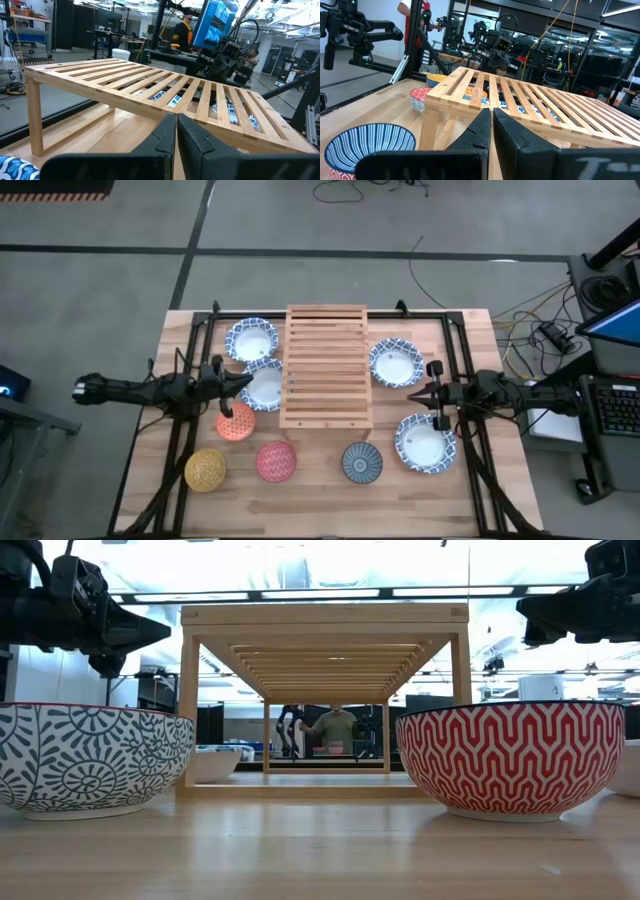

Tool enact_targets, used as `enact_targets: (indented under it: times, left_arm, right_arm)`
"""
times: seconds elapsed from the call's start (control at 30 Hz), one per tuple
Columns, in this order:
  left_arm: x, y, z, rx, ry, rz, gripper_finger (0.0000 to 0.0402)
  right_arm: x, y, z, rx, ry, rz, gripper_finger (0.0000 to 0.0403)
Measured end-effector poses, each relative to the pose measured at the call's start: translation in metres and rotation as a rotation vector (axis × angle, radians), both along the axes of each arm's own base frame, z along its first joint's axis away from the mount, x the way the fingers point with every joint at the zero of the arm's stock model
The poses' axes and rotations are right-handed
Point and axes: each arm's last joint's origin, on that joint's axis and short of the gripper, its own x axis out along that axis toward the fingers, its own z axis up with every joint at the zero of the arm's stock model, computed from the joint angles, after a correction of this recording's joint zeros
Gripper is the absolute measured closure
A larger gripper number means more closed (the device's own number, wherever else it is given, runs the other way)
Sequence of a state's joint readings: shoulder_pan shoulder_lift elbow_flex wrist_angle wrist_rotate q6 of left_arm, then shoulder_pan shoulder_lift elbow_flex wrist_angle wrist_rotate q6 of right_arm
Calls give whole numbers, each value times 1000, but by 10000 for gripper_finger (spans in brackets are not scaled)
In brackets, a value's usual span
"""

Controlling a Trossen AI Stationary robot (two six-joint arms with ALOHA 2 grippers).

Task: Place and stack bowls onto a shelf

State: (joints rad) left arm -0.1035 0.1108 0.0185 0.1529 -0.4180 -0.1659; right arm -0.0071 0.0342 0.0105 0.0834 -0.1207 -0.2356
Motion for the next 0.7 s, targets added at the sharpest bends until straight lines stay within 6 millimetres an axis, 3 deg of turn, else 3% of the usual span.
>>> enact_targets:
  times: [0.53,0.7]
  left_arm:
    - [0,0,0,0,0,0,402]
    - [0,0,2,-2,-20,1,402]
  right_arm:
    - [0,0,0,-11,-3,-1,394]
    - [-1,0,8,161,-70,1,394]
